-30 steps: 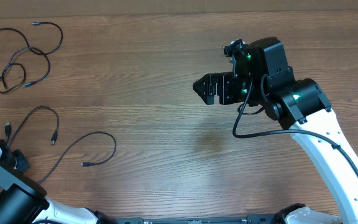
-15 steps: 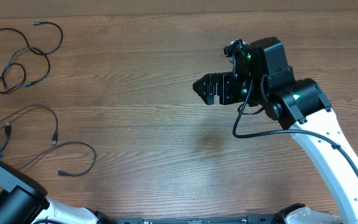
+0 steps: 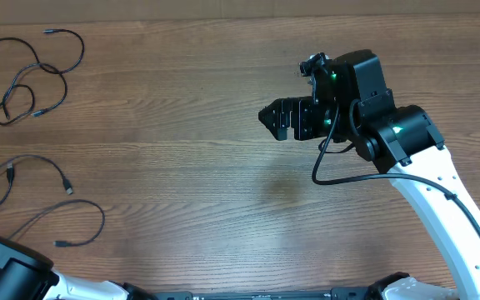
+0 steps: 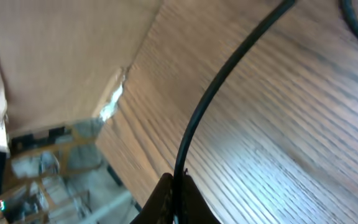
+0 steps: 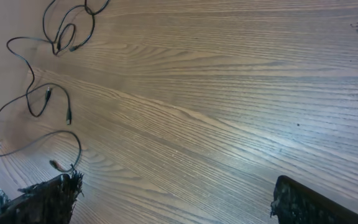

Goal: Untangle cables

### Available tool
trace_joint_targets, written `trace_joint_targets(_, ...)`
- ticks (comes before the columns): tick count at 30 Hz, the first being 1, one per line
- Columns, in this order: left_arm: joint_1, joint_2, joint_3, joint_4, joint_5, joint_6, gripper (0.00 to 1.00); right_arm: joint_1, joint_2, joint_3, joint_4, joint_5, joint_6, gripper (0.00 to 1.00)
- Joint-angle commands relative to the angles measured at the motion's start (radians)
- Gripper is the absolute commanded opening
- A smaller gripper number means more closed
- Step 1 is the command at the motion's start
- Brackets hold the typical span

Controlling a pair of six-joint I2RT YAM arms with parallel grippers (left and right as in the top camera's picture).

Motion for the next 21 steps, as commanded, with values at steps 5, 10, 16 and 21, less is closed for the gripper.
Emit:
trace_joint_targets(5, -0.006, -0.011, 0.023, 0.123, 0.196, 0.108, 0.04, -0.001, 0.020, 0.001, -0.001, 0.010, 0.004, 1.00)
trace_joint_targets(10, -0.002, -0.011, 0.023, 0.190, 0.197, 0.113, 0.04, -0.001, 0.045, 0.001, -0.003, 0.006, 0.008, 1.00)
trace_joint_targets(16, 0.018, -0.010, 0.023, 0.191, 0.242, 0.111, 0.06, -0.001, 0.070, 0.001, 0.000, -0.001, 0.034, 1.00)
trace_joint_targets(21, 0.032, -0.010, 0.023, 0.173, 0.241, 0.107, 0.21, -0.001, 0.070, 0.001, 0.004, -0.002, 0.034, 1.00)
